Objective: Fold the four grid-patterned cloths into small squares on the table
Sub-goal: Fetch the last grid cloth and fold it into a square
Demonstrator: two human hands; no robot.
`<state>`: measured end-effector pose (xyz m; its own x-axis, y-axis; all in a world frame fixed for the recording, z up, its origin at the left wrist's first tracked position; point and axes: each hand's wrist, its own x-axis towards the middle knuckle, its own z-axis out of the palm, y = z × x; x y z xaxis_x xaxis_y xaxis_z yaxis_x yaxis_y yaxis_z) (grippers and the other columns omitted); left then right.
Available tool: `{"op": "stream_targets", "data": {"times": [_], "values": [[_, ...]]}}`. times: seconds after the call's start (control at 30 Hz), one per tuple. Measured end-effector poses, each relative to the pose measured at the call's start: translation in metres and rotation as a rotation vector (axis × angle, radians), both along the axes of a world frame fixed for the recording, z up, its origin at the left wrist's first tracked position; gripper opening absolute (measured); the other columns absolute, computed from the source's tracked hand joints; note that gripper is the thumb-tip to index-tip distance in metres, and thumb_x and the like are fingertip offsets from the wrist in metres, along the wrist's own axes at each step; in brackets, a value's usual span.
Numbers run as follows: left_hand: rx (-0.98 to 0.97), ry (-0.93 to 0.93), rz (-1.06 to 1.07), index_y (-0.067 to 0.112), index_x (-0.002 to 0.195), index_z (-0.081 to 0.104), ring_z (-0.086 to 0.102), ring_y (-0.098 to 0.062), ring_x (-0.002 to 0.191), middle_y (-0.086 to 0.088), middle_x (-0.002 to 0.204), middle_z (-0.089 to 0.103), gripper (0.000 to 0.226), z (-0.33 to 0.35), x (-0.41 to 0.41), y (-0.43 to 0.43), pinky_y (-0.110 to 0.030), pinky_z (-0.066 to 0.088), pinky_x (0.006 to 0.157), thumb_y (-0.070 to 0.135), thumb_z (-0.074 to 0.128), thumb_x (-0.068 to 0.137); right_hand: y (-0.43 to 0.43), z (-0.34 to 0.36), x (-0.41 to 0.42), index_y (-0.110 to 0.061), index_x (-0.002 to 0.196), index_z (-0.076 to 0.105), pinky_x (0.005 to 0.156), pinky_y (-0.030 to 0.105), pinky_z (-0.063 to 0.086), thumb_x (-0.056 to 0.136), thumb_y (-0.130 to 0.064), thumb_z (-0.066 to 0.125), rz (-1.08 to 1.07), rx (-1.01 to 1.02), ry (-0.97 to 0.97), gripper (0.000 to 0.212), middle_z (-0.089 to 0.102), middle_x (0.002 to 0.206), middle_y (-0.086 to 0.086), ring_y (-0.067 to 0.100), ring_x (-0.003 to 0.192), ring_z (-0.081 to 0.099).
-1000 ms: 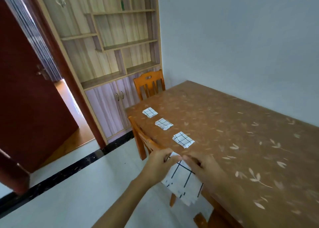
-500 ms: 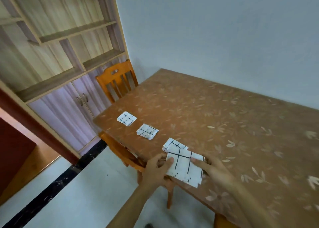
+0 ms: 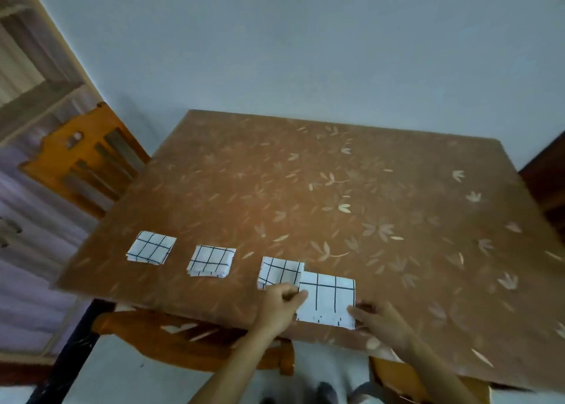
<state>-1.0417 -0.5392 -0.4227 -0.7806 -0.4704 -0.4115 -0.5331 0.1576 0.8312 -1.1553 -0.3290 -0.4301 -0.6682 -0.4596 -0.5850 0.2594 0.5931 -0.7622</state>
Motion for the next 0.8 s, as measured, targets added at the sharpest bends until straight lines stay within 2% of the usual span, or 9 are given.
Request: {"op": "stream_targets", "data": {"times": [0.1, 0.2, 0.27, 0.37, 0.47, 0.57, 0.67, 0.73, 0.8], "values": [[0.011, -0.014, -0.077, 0.018, 0.099, 0.065, 0.063, -0.006, 0.080, 0.006, 0.088, 0.064, 0.014, -0.020, -0.019, -0.003, -0.029, 0.058, 0.072, 0.030, 0.068, 0.093, 0.003, -0.034, -0.010, -0.002, 0.084, 0.073, 0.081, 0.059, 0.054, 0.091, -0.024, 0.068, -0.058, 0.087, 0.067, 0.023, 0.074, 0.083, 0.020, 0.037, 0.076, 0.071], [0.016, -0.069, -0.123, 0.029, 0.124, 0.059, 0.064, -0.005, 0.096, 0.006, 0.112, 0.066, 0.033, -0.039, -0.036, -0.005, -0.025, 0.060, 0.075, 0.033, 0.069, 0.092, -0.003, -0.056, -0.024, -0.014, 0.084, 0.075, 0.080, 0.054, 0.058, 0.089, -0.026, 0.067, -0.106, 0.146, 0.118, 0.015, 0.077, 0.080, 0.007, 0.032, 0.079, 0.072], [-0.090, -0.102, -0.170, 0.031, 0.133, 0.055, 0.063, -0.010, 0.111, 0.007, 0.127, 0.065, 0.042, -0.056, -0.045, -0.005, -0.034, 0.057, 0.091, 0.033, 0.068, 0.093, -0.011, -0.065, -0.034, -0.022, 0.084, 0.076, 0.078, 0.047, 0.059, 0.092, -0.016, 0.067, -0.126, 0.152, 0.127, 0.013, 0.078, 0.079, -0.001, 0.025, 0.077, 0.073], [-0.296, -0.123, -0.295, 0.032, 0.144, 0.045, 0.051, -0.009, 0.130, 0.010, 0.145, 0.053, 0.048, -0.070, -0.053, 0.000, -0.030, 0.046, 0.107, 0.030, 0.059, 0.098, -0.024, -0.080, -0.046, -0.020, 0.095, 0.077, 0.082, 0.041, 0.058, 0.091, -0.014, 0.068, -0.117, 0.176, 0.168, 0.012, 0.079, 0.089, -0.005, 0.016, 0.083, 0.073], [-0.516, -0.053, -0.518, 0.025, 0.151, 0.037, 0.033, -0.013, 0.146, 0.005, 0.159, 0.033, 0.050, -0.084, -0.056, 0.006, -0.031, 0.032, 0.118, 0.019, 0.046, 0.102, -0.031, -0.095, -0.051, -0.020, 0.114, 0.072, 0.086, 0.040, 0.057, 0.092, -0.018, 0.065, -0.111, 0.224, 0.220, 0.022, 0.077, 0.103, -0.001, 0.021, 0.094, 0.072], [-0.698, 0.016, -0.721, 0.013, 0.138, 0.056, 0.045, -0.024, 0.139, -0.009, 0.150, 0.049, 0.054, -0.096, -0.062, 0.013, -0.038, 0.048, 0.107, 0.005, 0.064, 0.085, -0.032, -0.102, -0.044, -0.017, 0.118, 0.063, 0.079, 0.043, 0.057, 0.094, -0.028, 0.057, -0.058, 0.360, 0.447, 0.027, 0.070, 0.110, 0.004, 0.026, 0.094, 0.067], [-0.846, 0.035, -0.804, 0.017, 0.119, 0.070, 0.061, -0.027, 0.125, -0.012, 0.134, 0.064, 0.047, -0.108, -0.068, 0.017, -0.039, 0.058, 0.092, 0.014, 0.074, 0.072, -0.037, -0.112, -0.032, -0.008, 0.123, 0.060, 0.078, 0.042, 0.056, 0.088, -0.037, 0.049, 0.080, 0.482, 0.770, 0.047, 0.061, 0.122, 0.014, 0.031, 0.098, 0.060], [-0.914, 0.014, -0.861, 0.020, 0.118, 0.071, 0.064, -0.025, 0.121, -0.009, 0.131, 0.066, 0.045, -0.111, -0.073, 0.018, -0.038, 0.057, 0.091, 0.021, 0.071, 0.073, -0.044, -0.118, -0.027, -0.010, 0.131, 0.056, 0.088, 0.042, 0.055, 0.077, -0.043, 0.068, 0.217, 0.438, 0.831, 0.065, 0.054, 0.140, 0.015, 0.030, 0.119, 0.052], [-0.947, -0.035, -0.903, 0.022, 0.120, 0.070, 0.065, -0.021, 0.119, -0.004, 0.130, 0.067, 0.045, -0.111, -0.078, 0.017, -0.036, 0.057, 0.091, 0.028, 0.054, 0.079, -0.051, -0.129, -0.027, -0.012, 0.135, 0.054, 0.097, 0.037, 0.051, 0.068, -0.045, 0.078, 0.359, 0.369, 0.865, 0.079, 0.050, 0.149, 0.014, 0.026, 0.134, 0.042]]}}
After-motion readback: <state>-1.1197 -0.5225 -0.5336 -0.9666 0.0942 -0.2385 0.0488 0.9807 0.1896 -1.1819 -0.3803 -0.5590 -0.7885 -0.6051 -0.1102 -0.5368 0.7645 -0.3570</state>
